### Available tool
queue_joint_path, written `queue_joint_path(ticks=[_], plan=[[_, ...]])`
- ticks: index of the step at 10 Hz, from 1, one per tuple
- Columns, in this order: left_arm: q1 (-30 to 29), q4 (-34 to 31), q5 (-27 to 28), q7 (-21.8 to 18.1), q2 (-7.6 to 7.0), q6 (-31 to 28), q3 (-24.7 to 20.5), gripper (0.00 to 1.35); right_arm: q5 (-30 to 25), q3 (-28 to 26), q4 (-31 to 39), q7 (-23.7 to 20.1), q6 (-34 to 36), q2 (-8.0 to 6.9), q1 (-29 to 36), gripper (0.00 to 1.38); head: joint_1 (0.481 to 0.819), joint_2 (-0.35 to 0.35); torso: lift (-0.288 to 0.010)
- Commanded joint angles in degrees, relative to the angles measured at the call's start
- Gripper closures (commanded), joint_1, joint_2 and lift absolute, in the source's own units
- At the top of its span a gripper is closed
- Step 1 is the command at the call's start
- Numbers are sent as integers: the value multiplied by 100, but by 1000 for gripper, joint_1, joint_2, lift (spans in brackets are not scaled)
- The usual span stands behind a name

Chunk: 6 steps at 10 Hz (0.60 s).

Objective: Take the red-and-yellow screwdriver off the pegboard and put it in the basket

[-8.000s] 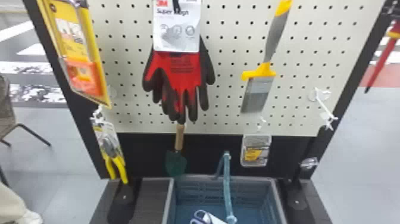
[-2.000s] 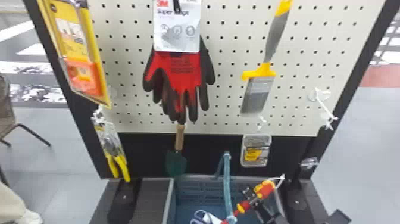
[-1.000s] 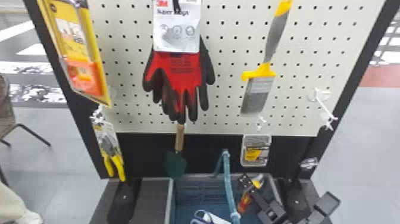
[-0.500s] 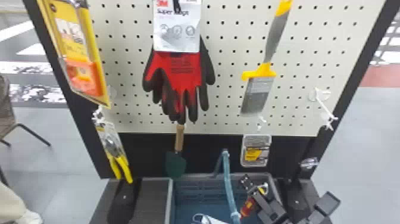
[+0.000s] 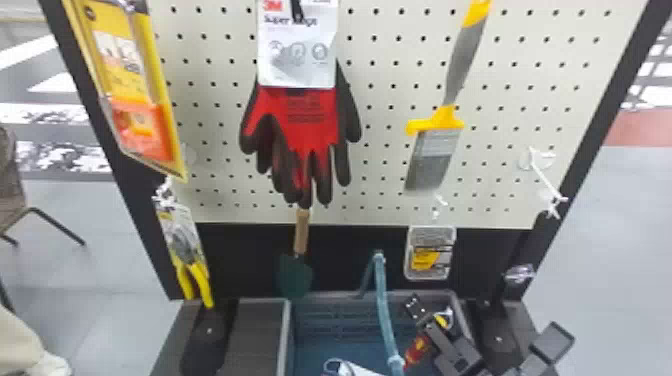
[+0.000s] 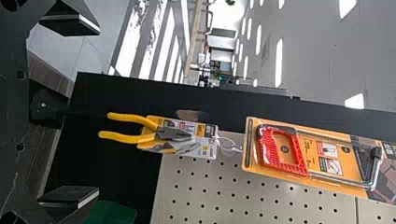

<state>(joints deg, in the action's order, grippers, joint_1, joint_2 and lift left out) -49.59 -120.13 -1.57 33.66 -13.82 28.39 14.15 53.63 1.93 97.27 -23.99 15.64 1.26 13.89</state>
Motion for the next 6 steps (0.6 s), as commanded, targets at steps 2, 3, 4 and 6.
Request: queue_joint_path(ticks=[2,3,4,6], plan=[[9,-4,-1,0,-7,0,0,90,-256,-9,209,70,-35,6,41,263,549,0,-100],[-3,10,-1,0,-7,0,0,88,-274,-9,223,79,-43,6,41,263,549,0,-100],[9,-4,8,0,-7,0,0,87,-283,-18,237,88,-61,6,54,263,549,0,-100],[-3,-4,-1,0,2,0,9,85,-300,-18,265,88,-87,6,66,263,549,0,-100]])
